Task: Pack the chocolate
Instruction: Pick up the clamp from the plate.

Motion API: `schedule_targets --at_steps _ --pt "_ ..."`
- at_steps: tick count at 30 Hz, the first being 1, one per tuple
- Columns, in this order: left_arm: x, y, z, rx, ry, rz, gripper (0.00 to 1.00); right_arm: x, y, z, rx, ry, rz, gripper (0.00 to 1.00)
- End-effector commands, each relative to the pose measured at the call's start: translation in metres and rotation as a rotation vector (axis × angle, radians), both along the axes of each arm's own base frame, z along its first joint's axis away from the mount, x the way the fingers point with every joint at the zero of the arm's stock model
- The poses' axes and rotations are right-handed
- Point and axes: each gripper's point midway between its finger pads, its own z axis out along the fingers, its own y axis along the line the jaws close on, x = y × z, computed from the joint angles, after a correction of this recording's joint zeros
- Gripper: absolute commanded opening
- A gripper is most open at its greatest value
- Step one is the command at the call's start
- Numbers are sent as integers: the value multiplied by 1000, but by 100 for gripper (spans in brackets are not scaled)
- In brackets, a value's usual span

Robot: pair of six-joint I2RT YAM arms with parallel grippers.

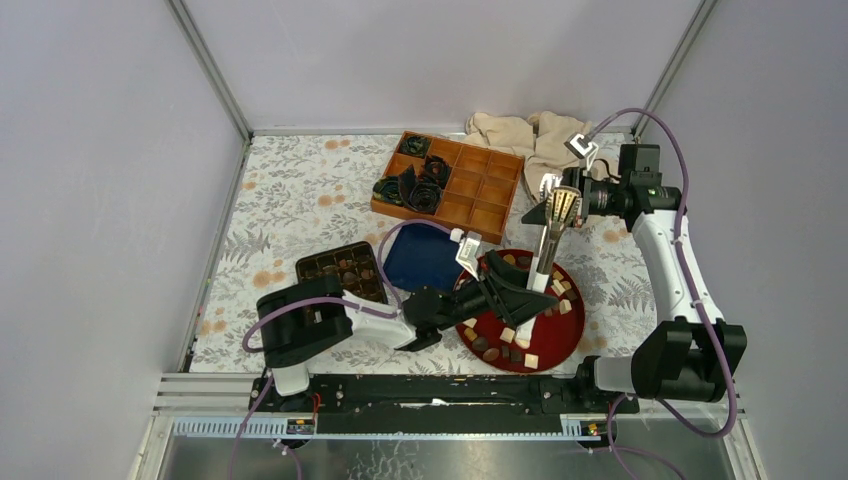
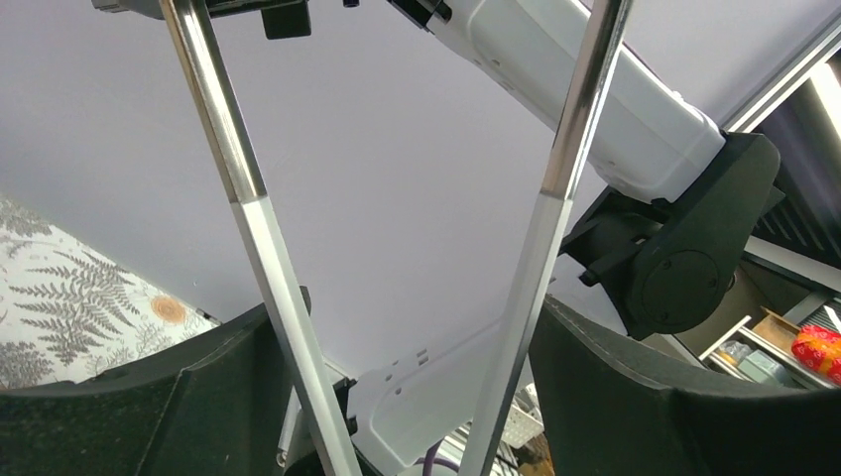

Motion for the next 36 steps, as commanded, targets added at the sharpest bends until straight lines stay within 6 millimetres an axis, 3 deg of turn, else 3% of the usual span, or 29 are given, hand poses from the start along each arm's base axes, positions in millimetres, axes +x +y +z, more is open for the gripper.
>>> schedule_targets --at_steps 1,10,14,22,36 --pt "-6 22 67 -186 -110 45 83 -1 1 22 46 -40 44 0" --pt "6 26 72 -204 -89 57 63 5 0 4 -16 -4 -18 2" --pt "8 24 76 -215 -89 47 71 4 0 2 -16 -4 -34 3" --pt "11 28 84 -229 -106 72 77 5 1 3 -16 -4 -50 4" --pt "20 38 98 -270 -88 75 79 6 1 3 -9 4 -54 6"
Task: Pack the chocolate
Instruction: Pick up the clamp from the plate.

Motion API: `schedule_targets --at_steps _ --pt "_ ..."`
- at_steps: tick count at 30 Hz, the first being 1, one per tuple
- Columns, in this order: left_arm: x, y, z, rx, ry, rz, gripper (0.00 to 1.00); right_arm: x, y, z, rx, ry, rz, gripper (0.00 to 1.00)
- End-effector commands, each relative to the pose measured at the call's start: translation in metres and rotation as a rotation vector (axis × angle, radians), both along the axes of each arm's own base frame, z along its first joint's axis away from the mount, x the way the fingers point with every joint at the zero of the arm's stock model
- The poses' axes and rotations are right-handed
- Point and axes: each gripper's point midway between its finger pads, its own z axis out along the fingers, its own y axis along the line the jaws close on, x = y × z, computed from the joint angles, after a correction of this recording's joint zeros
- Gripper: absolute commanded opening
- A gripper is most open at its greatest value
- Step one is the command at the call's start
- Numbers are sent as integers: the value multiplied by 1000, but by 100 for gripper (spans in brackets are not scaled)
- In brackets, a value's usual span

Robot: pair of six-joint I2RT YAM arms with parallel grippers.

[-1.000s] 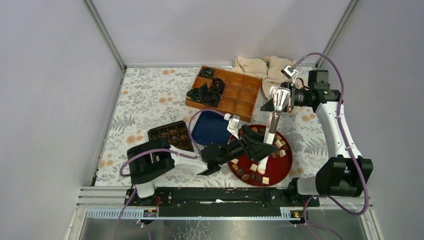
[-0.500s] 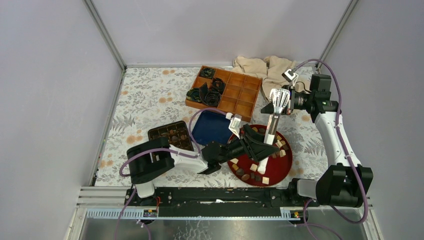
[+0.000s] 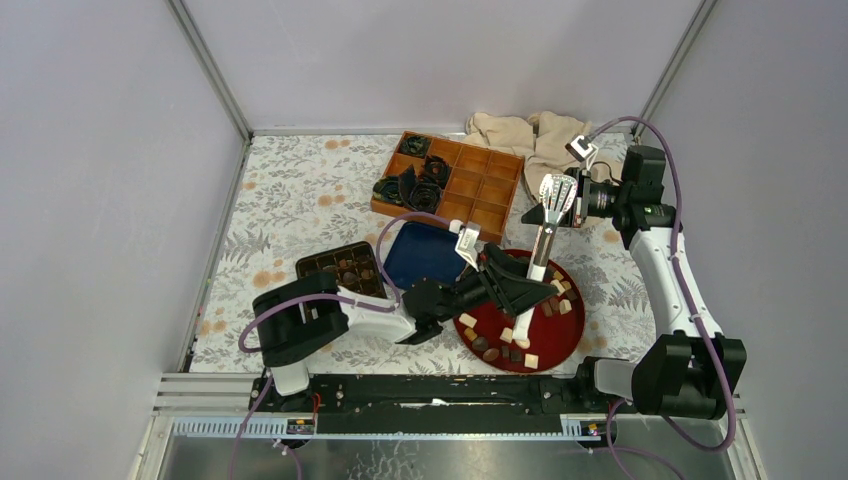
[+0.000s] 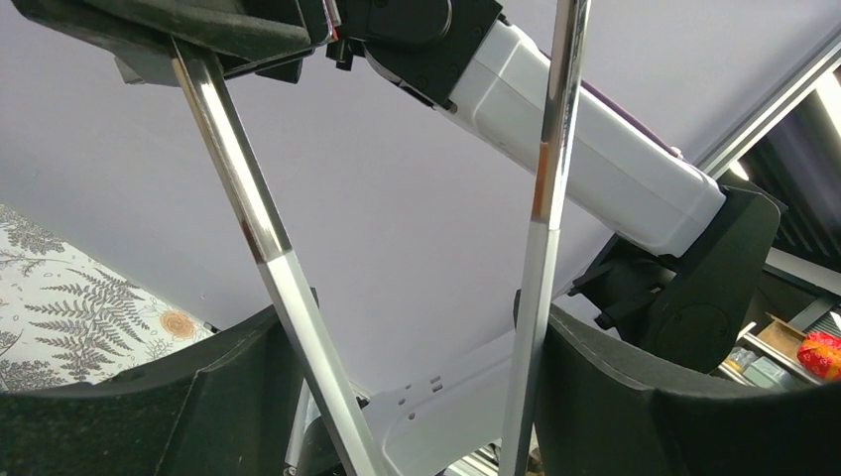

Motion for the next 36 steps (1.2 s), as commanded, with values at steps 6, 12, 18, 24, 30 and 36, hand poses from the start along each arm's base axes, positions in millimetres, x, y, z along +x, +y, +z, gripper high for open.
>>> schedule_targets --at_steps 6,12,18,24,30,36 --pt "4 39 85 -268 -53 28 82 0 1 4 -11 -81 -11 6" --pt "6 46 89 -277 -51 26 85 0 1 4 -9 -80 -9 6" --pt "8 46 88 -278 -41 17 82 1 1 3 -9 -75 -9 6" --pt "10 45 87 -279 -27 19 69 2 1 1 -11 -74 -13 15" --pt "9 48 78 -254 -30 28 66 1 1 5 -16 -122 -11 49" --pt "12 60 68 -231 -15 49 64 -5 0 16 -36 -221 -23 71"
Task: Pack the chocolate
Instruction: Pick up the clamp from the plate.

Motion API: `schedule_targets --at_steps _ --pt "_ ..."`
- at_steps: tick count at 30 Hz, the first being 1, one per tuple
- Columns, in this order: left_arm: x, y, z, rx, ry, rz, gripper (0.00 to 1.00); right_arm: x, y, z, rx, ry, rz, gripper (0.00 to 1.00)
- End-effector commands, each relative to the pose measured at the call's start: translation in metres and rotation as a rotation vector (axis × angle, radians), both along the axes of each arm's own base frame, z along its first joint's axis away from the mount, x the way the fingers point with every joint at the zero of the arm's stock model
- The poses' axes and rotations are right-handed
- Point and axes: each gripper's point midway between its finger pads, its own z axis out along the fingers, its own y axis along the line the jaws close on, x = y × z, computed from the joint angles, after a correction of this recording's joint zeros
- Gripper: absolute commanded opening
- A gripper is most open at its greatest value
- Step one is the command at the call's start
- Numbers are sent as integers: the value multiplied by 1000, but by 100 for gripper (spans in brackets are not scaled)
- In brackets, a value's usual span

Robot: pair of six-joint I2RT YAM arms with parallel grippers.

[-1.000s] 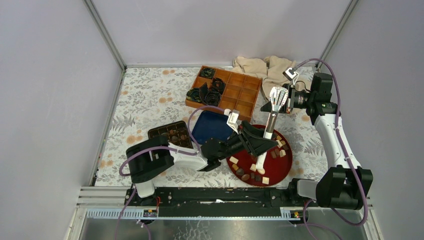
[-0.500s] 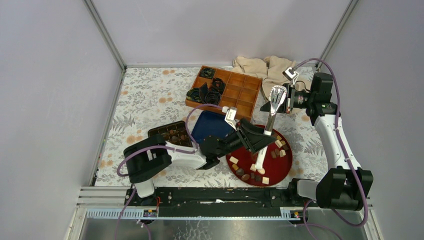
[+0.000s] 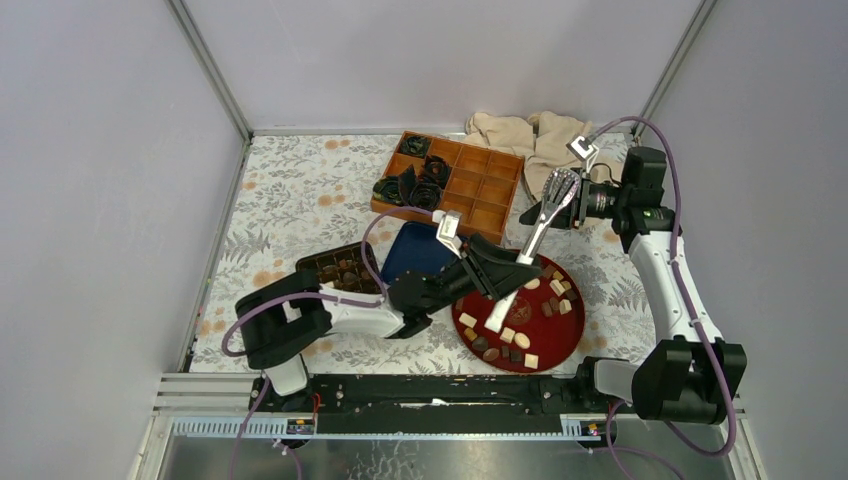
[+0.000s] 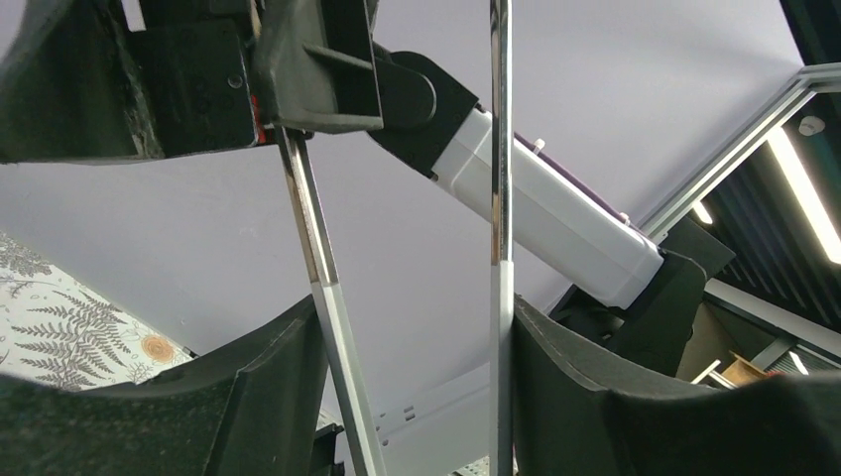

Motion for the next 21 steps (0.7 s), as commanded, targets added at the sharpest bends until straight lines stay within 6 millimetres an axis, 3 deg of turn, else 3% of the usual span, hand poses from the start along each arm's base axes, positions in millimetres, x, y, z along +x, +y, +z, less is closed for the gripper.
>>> schedule_targets --at_steps 1,9,16,19,21 --pt "-2 39 48 -165 -79 56 63 -9 -1 20 -28 -170 -15 74" --pt "2 56 44 -149 -82 86 60 -14 -14 29 -50 -267 -76 88" --pt "16 71 21 -101 -18 126 56 -30 -21 27 -81 -394 -101 100" --pt "22 67 5 -22 17 127 50 -34 -20 21 -78 -403 -97 100" --pt "24 63 -6 46 29 137 38 -33 -20 17 -82 -398 -104 100"
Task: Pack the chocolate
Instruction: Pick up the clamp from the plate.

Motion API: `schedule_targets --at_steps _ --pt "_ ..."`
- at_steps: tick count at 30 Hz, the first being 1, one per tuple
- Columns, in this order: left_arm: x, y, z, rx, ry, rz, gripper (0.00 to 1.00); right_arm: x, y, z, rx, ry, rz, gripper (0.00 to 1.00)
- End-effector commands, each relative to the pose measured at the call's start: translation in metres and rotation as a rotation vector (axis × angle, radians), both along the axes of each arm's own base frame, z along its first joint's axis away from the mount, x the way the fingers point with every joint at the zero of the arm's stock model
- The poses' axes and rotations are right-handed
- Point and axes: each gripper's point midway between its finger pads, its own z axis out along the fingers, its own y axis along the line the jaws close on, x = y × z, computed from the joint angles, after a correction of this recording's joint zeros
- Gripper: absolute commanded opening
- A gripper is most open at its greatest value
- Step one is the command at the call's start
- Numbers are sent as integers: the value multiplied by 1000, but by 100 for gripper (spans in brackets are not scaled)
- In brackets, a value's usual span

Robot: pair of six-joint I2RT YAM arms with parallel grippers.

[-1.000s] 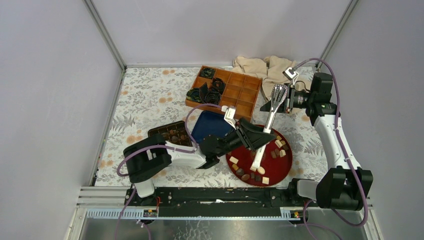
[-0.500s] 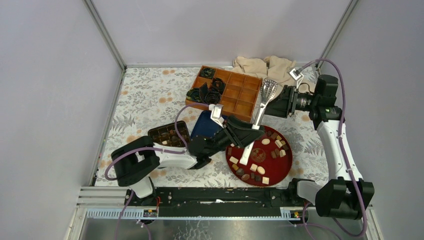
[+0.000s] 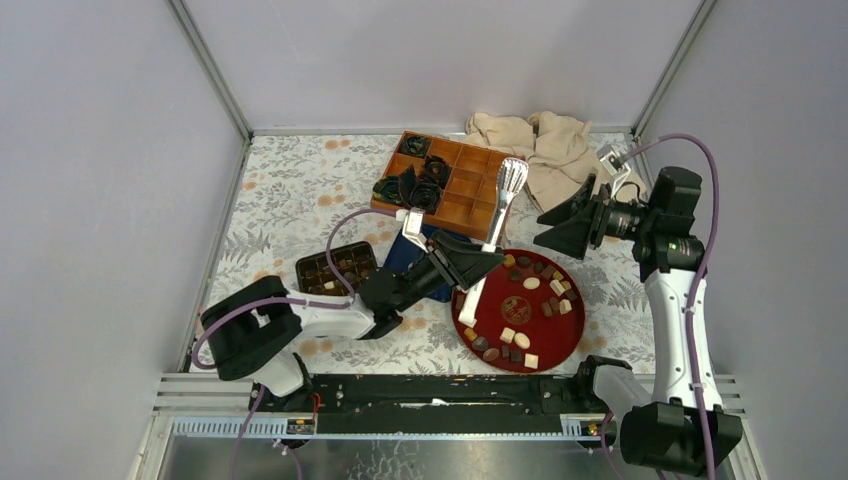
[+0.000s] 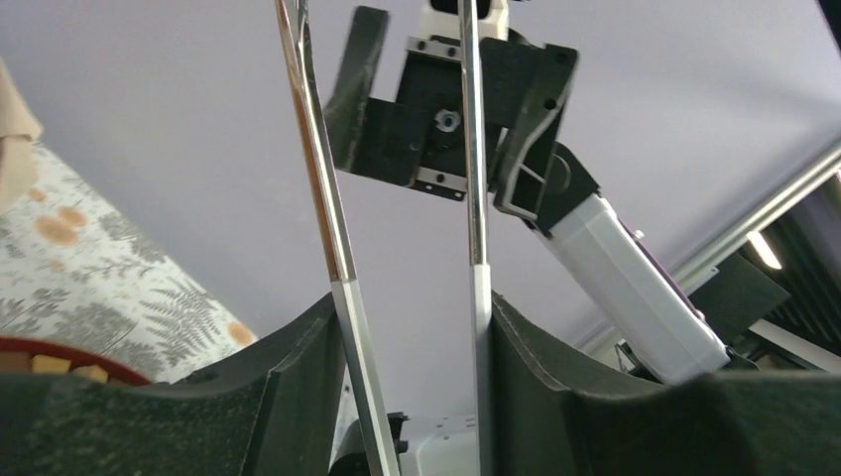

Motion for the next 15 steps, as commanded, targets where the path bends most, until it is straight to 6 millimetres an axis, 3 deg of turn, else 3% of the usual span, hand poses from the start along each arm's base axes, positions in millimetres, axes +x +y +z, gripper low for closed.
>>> schedule_targets --at_steps 1,6,12,15 --pt "6 5 3 50 8 40 31 -3 0 -4 -13 -62 5 100" --pt "11 3 -26 217 52 68 0 -1 -2 -13 -15 -54 -6 100" --pt "11 0 -37 286 56 66 0 -5 8 -34 28 37 38 100" --pt "7 -9 -36 286 43 28 0 1 20 -32 61 96 38 100"
